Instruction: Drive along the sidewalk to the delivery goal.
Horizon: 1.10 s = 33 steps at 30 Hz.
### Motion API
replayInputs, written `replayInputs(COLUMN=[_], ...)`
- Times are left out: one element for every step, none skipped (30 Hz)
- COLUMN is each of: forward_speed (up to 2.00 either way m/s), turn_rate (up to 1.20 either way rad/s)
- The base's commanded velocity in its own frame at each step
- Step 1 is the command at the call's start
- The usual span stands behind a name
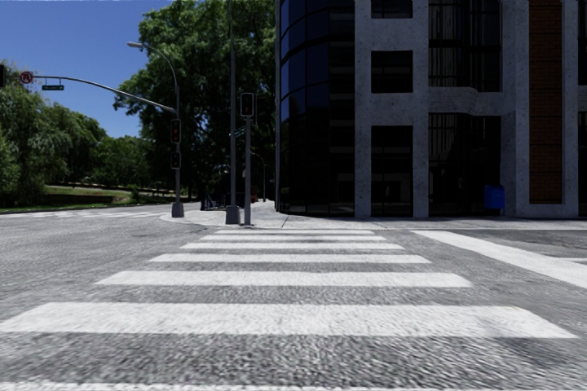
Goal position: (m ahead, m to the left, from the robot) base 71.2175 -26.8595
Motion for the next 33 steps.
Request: replayInputs(forward_speed=[2.00, 2.00, 2.00, 2.00, 2.00, 2.00, 2.00, 2.00, 2.00, 2.00, 2.00, 2.00, 2.00, 2.00, 2.00, 2.00, 2.00, 2.00, 2.00, 2.00, 2.00, 2.00, 2.00, 2.00, 2.00, 2.00, 2.00, 2.00, 2.00, 2.00, 2.00, 2.00, 2.00], turn_rate=[0.00, 0.00, 0.00, 0.00, 0.00, 0.00, 0.00, 0.00, 0.00, 0.00, 0.00, 0.00, 0.00, 0.00, 0.00, 0.00, 0.00, 0.00, 0.00, 0.00, 0.00, 0.00, 0.00, 0.00, 0.00, 0.00, 0.00, 0.00, 0.00, 0.00, 0.00, 0.00, 0.00])
